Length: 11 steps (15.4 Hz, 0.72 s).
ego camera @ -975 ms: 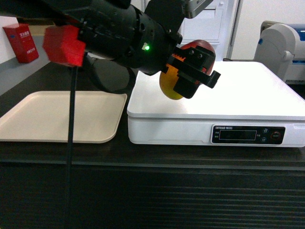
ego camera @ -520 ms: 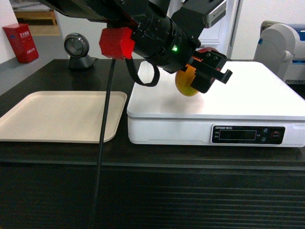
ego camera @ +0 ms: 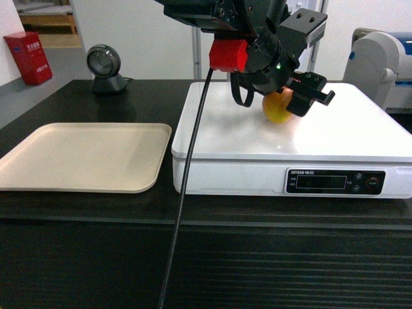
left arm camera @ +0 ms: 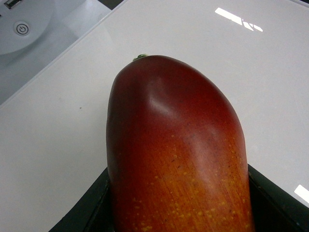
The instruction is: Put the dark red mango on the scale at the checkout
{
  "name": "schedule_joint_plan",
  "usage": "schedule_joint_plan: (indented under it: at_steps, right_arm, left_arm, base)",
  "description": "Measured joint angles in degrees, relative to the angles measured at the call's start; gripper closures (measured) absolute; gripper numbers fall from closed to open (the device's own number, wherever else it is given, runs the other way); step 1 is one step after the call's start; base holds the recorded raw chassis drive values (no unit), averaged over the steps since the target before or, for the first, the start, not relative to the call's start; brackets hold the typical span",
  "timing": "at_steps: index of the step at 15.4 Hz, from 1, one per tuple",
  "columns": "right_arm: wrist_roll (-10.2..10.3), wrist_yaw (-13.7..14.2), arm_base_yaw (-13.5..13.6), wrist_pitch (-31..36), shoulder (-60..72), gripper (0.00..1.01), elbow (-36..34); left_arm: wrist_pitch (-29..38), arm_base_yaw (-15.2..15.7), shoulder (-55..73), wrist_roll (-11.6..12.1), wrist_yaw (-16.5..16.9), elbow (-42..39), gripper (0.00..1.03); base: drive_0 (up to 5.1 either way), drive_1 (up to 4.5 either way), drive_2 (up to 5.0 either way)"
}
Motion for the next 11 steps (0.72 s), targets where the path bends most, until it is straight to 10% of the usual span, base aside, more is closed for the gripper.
schedule_joint_plan:
  at_steps: [4,11]
  right_arm:
    - [0.00,0.00,0.00,0.00,0.00,0.03,0.00]
    - [0.00,0.00,0.00,0.00,0.00,0.03,0.00]
  left_arm:
    - [0.00,-0.20,0.11,0.09,0.15,0.35,0.04]
    - [3.87,-1.01,-6.78,-3.28,0.74,-5.11,0.05]
  base:
    - [0.0,0.00,0.0]
    - [0.0,0.00,0.0]
